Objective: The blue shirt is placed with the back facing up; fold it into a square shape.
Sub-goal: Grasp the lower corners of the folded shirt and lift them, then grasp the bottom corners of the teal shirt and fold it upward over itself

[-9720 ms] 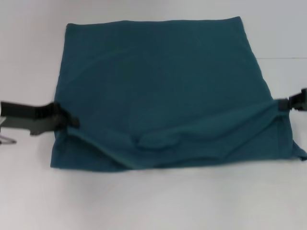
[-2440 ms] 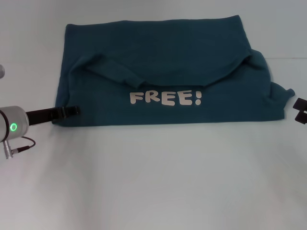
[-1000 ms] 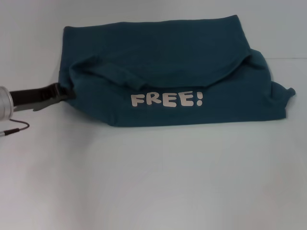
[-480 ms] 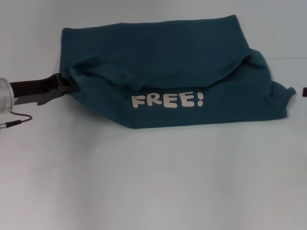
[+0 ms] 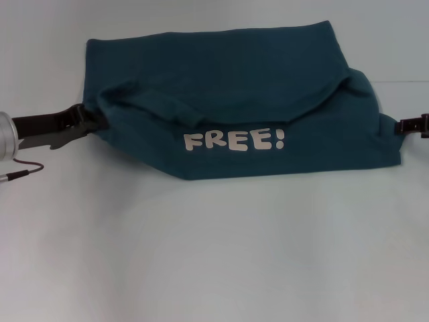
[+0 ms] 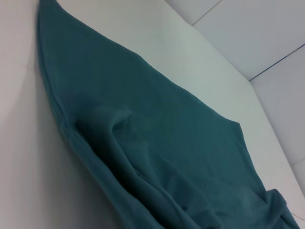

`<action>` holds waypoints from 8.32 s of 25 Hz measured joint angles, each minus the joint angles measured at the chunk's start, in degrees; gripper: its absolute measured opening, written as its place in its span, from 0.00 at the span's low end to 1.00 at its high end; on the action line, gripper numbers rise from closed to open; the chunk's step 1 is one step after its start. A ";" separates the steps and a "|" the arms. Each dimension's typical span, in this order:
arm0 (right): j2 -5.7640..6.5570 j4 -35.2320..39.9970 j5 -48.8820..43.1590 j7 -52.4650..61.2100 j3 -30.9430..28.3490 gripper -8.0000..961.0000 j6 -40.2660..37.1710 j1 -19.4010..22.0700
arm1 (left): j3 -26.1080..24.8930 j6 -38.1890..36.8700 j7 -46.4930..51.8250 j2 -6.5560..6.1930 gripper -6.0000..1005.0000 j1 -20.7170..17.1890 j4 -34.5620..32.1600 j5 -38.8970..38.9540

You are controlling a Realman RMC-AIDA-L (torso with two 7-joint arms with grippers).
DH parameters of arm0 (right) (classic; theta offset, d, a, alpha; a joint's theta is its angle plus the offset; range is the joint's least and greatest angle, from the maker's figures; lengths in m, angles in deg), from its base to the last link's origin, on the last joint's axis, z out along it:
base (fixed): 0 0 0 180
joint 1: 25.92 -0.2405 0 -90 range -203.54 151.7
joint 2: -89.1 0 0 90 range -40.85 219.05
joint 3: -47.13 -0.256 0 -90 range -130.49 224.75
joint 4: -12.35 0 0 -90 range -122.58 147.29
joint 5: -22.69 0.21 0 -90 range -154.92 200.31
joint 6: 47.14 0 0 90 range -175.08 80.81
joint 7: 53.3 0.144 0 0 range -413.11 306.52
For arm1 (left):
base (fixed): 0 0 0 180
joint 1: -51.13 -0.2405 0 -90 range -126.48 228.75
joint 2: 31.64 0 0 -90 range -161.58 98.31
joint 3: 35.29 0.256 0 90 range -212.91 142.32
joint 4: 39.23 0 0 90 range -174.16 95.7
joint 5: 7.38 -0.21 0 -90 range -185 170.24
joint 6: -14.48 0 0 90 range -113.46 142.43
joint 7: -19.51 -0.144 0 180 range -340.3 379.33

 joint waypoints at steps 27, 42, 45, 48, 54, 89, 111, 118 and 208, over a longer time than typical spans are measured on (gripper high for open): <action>-1.52 -8.11 0.19 -1.90 4.56 0.68 17.66 -2.84 | 0.00 1.86 0.00 0.20 0.00 -0.10 0.71 -0.01; -1.42 -14.16 0.18 -2.55 7.00 0.67 20.40 -5.33 | 0.00 2.19 0.00 0.26 0.00 -0.05 0.79 -0.01; -1.32 -14.50 0.22 -2.33 7.03 0.67 19.75 -5.47 | 0.00 2.20 0.00 0.28 0.00 -0.11 0.80 -0.01; -1.30 -14.47 0.55 -2.24 6.66 0.67 18.52 -5.47 | 0.00 2.29 -0.04 0.29 0.00 -0.20 0.79 -0.01; -1.31 -14.14 2.11 -2.39 6.25 0.67 16.22 -5.46 | 0.01 2.71 -0.16 0.53 0.00 -0.36 0.79 -0.01; -0.23 -13.33 6.91 -2.27 5.01 0.03 14.12 -3.52 | 0.01 2.78 -0.53 0.55 0.00 -0.22 0.70 0.20; 4.21 -9.65 15.92 -4.13 -0.43 0.04 -12.62 4.89 | -0.07 -17.26 -0.17 -0.37 0.00 -4.70 -4.66 -1.27; 5.66 -8.53 15.28 -2.53 -0.61 0.05 -26.58 8.93 | -0.73 -32.75 0.37 -0.63 0.00 -7.33 -9.60 -9.06; -1.97 -13.92 18.62 -0.61 -7.23 0.08 19.24 -6.38 | -0.41 21.90 11.55 -0.68 0.03 11.14 4.60 -23.94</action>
